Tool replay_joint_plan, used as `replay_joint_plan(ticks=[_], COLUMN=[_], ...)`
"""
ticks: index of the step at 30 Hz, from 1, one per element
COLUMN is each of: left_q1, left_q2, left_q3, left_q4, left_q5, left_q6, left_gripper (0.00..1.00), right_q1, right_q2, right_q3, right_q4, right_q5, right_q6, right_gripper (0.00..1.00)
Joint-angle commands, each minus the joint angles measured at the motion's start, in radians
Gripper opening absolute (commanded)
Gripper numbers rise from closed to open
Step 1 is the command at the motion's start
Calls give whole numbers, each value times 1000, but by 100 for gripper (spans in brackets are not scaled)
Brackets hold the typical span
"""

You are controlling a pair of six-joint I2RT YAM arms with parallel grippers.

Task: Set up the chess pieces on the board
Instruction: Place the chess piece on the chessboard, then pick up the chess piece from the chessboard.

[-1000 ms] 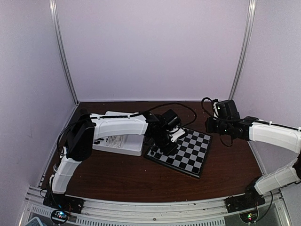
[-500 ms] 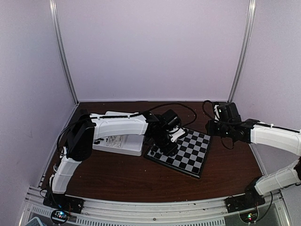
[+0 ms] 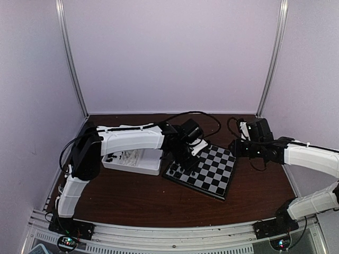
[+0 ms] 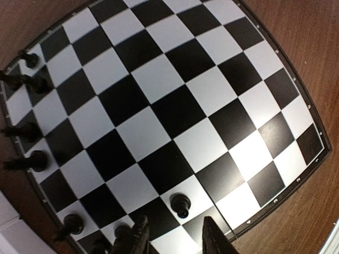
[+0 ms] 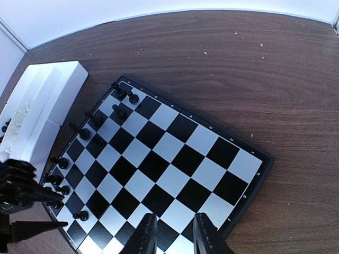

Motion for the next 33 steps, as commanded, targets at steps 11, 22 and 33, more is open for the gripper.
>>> replay_joint_plan(ticks=[11, 22, 33], left_q1=[164, 325, 380], left_q2=[-352, -577, -663], left_q3=[-149, -442, -544], left_q4=[31, 111, 106], left_q5=[-169, -252, -316], left_q6=[-16, -119, -121], left_gripper=[39, 42, 47], right_q1=[128, 299, 336], right_q2=[61, 302, 470], right_q3=[27, 230, 339], right_q4=[0, -130, -199], right_q5=[-127, -47, -59], right_q6=[-16, -100, -122], right_gripper=[26, 27, 31])
